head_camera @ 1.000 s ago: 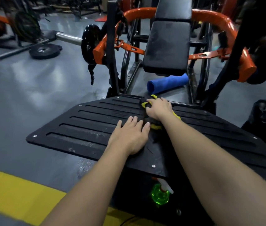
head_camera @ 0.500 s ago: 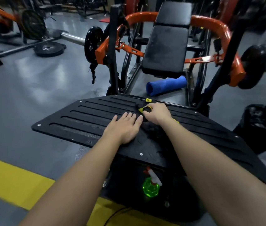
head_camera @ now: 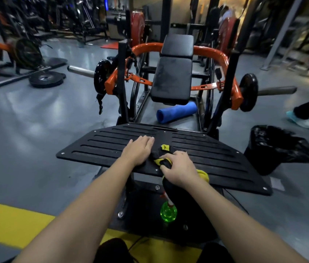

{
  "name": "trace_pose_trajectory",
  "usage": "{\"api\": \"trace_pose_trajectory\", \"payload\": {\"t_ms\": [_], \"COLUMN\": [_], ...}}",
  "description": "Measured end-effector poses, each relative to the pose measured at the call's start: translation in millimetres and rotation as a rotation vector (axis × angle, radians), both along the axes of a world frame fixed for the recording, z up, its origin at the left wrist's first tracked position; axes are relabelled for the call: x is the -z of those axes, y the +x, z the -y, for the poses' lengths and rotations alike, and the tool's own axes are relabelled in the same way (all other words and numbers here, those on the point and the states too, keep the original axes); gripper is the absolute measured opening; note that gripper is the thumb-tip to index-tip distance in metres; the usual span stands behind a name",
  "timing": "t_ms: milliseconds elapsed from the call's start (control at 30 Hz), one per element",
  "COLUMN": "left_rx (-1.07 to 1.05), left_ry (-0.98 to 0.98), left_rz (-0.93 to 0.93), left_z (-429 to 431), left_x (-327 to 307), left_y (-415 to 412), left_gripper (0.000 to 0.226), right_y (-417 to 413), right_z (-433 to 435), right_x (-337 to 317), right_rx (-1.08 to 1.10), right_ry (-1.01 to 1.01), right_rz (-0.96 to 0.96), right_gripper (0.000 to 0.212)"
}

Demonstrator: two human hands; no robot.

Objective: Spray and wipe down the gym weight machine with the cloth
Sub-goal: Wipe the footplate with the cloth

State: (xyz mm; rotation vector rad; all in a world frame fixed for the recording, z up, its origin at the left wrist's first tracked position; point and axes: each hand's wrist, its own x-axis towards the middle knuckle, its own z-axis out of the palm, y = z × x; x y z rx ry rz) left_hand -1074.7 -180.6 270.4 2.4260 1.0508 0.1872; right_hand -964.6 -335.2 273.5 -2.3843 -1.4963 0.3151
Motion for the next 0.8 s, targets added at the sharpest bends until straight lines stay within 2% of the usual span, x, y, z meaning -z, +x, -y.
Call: {"api": "trace_pose_trajectory", "payload": {"t_ms": [67, 233, 367, 800], "left_rx": [0.026, -0.025, -0.059, -0.116], "left_ry": [-0.016, 0.088, 0.073, 0.042], "left_rz": [-0.077, -0.277, -0.258, -0.228], "left_z": [-4.3, -32.5, -36.6, -32.9], "left_x": [-3.5, 2.1, 12.6, 4.6], "left_y": [-17.5, -67.4, -74.8, -72.4], "left_gripper": [0.053, 0.059, 0.051, 0.05], "right_y": [-7.9, -38.1, -45.3, 45.4], "right_z": [3.3, -13.5, -49.8, -196.7], "right_x": [-2.0, -1.8, 5.8, 43.0], "right_rx": [-0.009, -0.126, -0.177, 0.047], "right_ry": [0.007, 0.041, 0.057, -0.095], "right_rz": [0.0, -0.032, -0.07, -0.03], "right_gripper": [0.038, 0.04, 0.044, 0.053]}}
